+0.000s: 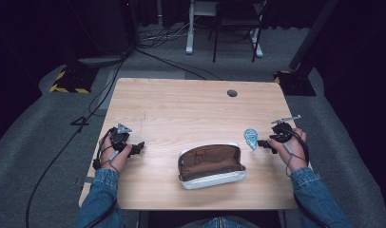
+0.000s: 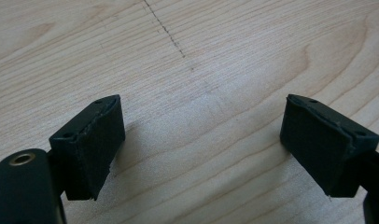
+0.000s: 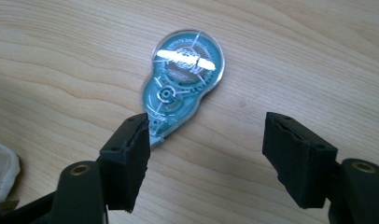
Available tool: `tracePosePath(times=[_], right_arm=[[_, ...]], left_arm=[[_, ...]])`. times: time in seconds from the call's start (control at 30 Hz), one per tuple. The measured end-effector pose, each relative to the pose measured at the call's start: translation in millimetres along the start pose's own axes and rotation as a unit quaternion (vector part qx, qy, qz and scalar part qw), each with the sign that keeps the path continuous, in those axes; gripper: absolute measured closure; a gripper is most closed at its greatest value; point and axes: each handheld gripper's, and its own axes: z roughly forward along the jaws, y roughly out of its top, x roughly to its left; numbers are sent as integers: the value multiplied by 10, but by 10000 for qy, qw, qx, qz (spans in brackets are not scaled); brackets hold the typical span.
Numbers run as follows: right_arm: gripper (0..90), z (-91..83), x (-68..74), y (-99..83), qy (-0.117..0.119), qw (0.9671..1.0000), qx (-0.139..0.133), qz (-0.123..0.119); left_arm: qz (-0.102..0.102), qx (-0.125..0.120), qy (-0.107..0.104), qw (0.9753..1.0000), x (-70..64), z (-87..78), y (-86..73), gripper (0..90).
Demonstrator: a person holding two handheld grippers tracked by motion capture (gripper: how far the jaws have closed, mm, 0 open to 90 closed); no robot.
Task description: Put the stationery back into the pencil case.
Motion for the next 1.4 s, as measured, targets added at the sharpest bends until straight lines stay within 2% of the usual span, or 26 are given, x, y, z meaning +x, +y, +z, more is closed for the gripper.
tracePosePath(times=[0.53,0.83,1.0,1.3,1.4], right_arm=[[325,219,213,91,32,10000,35,-80],[332,334,269,96,-83,9999,70,-82],[364,412,284,96,-203,9997,66,-101],[412,438,307,115,-375,9991,14,-180],[479,429,310,119,-368,9991,29,-184]], left_arm=[[8,1,-13,10000,-15,8,8,141],[54,0,-10,10000,-15,11,13,141],[53,0,-13,10000,-17,12,14,141],[71,0,-30,10000,-19,14,15,141],[55,5,-36,10000,-23,14,15,141]])
